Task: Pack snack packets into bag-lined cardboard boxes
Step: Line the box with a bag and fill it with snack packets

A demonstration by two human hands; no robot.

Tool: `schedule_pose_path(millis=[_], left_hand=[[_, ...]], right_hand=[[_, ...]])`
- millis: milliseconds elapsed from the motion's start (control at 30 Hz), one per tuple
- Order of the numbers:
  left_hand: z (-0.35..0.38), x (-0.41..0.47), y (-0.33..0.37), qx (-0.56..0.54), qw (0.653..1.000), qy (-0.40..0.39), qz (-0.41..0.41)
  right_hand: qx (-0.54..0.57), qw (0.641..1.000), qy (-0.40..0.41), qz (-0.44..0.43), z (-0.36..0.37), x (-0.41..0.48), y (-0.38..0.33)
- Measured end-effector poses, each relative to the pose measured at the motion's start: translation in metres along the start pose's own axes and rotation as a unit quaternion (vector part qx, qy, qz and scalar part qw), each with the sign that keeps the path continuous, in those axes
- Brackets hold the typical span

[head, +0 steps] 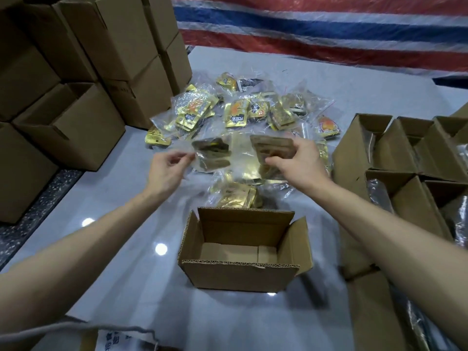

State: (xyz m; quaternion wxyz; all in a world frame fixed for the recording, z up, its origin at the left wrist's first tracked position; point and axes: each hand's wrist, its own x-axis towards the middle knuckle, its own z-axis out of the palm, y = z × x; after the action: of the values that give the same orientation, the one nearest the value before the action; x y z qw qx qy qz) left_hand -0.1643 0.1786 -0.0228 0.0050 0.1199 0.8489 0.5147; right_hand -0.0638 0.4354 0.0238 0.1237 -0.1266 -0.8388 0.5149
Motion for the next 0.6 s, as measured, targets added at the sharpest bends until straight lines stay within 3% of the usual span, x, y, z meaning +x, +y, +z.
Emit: schedule_pose_path(millis=[167,267,367,500,600], left_hand=[[-0.022,0.015,0.057,0.014,0.995,-0.019,0.099],[-0.025,0.016,0.095,0.059,0.982,-0.03,0.174],[-0.026,0.011,0.131,0.119,0.961,-0.054,0.243],[-0.027,0.0,0.169,0.229,0.906,-0.042,0.353],[-0.029,-0.007,0.189,0.215,0.911,-0.026,0.35]], right_hand=[[-0.071,0.995,0.023,0.06,0.001,-0.008,0.01],[-0.04,0.997,0.023,0.065,0.0,-0.01,-0.005],[-0.012,1.0,0.026,0.005,-0.008,-0.013,-0.033],[-0.01,0.993,0.028,-0.111,-0.02,-0.023,-0.08],[0.015,0.99,0.042,-0.134,-0.025,-0.032,-0.109]])
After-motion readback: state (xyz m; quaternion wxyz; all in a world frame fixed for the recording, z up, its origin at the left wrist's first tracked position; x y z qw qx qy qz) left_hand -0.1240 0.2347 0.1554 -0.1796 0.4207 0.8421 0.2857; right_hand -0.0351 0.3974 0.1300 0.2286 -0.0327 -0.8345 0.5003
